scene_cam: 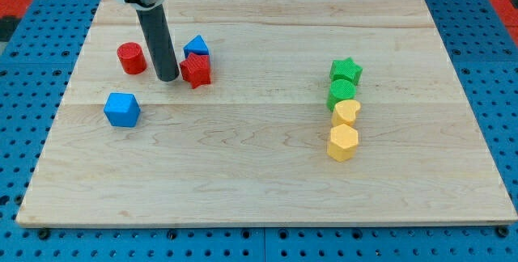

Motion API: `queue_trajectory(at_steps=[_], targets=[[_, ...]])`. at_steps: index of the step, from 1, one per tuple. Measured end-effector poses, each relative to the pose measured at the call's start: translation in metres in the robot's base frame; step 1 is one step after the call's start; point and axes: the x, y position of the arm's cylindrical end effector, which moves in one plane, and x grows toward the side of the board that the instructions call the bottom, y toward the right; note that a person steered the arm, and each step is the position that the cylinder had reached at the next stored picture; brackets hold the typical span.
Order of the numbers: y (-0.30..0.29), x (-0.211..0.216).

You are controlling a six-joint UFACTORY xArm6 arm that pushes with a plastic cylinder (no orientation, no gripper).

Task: Slide the blue cube to the bottom side of the red star

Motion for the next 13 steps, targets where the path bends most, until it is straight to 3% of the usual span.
queue_trajectory(at_steps=[2,3,4,5,6,7,8,9,10,13], targets=[[0.017,0.051],[-0.018,0.13],[-0.088,0.096],[-0.101,0.053],[-0.031,0.043],[-0.078,0.083],[-0.051,0.117],[0.007,0.091],[0.023,0.081],[-0.003,0.075]])
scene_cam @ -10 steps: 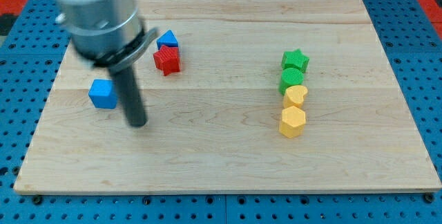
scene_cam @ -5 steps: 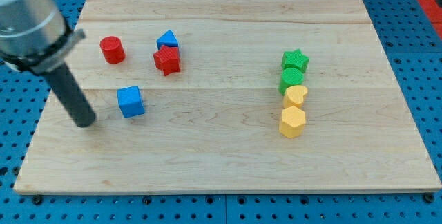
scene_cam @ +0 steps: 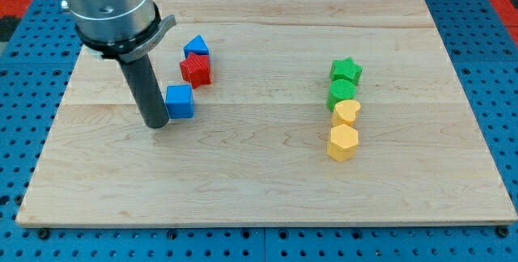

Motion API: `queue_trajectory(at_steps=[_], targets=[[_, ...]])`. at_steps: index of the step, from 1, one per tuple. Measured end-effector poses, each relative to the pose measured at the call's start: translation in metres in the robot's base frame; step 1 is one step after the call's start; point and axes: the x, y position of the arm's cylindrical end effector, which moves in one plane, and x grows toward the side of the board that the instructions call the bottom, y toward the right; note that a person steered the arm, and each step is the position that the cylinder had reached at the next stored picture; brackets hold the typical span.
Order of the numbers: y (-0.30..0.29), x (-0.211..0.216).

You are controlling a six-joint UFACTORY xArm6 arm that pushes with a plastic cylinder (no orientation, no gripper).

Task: Slide the blue cube to the bottom side of the red star

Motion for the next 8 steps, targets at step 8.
queue_trajectory(at_steps=[8], targets=[[-0.066,-0.133]])
